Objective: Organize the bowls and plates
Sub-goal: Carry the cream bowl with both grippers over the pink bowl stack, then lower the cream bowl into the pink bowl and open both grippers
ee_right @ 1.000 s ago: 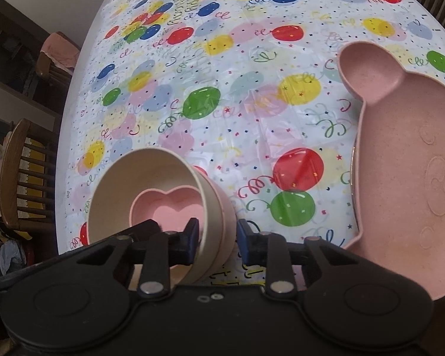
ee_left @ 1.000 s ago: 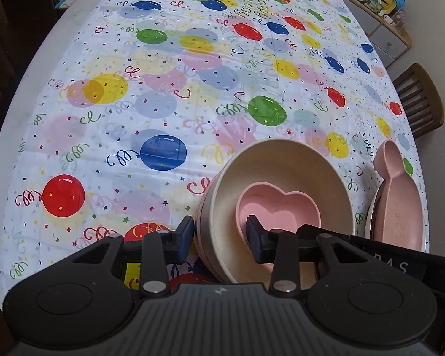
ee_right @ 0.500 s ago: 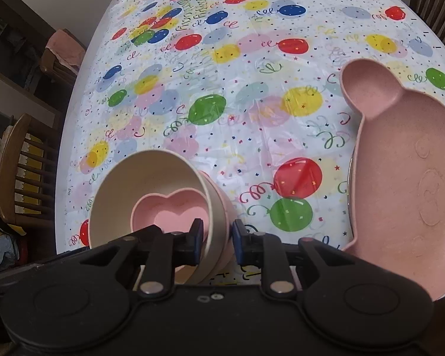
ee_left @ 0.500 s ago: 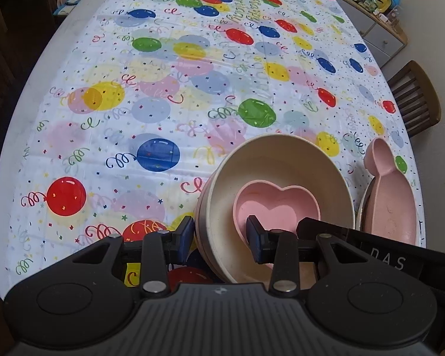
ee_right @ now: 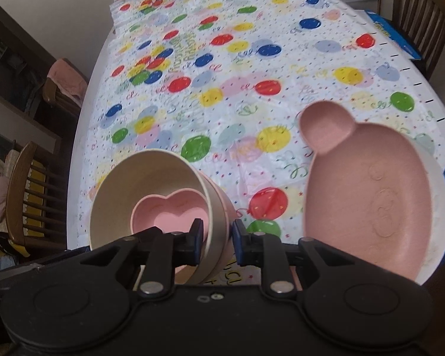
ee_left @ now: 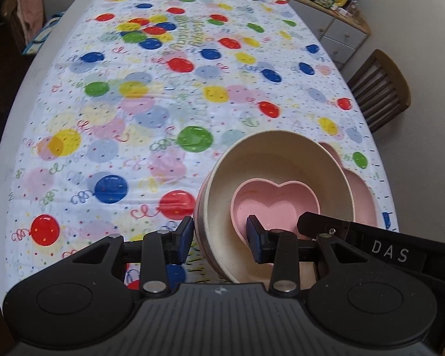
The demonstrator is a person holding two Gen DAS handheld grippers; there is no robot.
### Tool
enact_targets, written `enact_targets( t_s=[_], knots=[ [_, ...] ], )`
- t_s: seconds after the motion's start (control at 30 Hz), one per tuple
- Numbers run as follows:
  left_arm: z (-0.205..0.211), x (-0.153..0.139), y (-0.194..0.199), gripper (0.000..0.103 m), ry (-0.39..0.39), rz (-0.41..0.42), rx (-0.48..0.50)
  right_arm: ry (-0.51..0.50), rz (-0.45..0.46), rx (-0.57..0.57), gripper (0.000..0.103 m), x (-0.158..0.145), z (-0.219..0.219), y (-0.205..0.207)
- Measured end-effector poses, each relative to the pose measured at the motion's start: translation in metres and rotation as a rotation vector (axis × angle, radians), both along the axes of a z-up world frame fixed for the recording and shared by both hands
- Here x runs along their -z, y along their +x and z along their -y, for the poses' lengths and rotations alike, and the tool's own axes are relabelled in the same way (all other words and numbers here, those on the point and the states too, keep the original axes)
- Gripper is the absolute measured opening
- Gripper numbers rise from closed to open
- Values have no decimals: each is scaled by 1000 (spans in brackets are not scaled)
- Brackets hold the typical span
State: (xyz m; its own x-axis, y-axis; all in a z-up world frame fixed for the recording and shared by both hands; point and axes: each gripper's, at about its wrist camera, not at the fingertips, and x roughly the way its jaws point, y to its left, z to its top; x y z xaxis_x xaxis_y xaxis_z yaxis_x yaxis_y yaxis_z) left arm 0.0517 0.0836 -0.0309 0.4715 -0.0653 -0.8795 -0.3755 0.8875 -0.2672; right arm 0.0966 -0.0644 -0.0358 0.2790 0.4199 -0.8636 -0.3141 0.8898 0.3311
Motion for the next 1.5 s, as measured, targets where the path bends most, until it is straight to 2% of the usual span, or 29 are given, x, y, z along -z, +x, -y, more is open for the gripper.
enact_targets(
  t_s=[0.33,0.67,1.17,1.5],
  knots=[
    [57,-14,29,37,3,20,106,11,38,90,19,-22,60,14],
    [106,-10,51,37,1,12,165,4,41,150,19,-24,113,27],
    [153,20,80,37,24,-41,247,-17,-8,213,19,6,162,44],
    [156,34,86,37,40,-54,235,-16,-47,212,19,29,168,53]
  ],
)
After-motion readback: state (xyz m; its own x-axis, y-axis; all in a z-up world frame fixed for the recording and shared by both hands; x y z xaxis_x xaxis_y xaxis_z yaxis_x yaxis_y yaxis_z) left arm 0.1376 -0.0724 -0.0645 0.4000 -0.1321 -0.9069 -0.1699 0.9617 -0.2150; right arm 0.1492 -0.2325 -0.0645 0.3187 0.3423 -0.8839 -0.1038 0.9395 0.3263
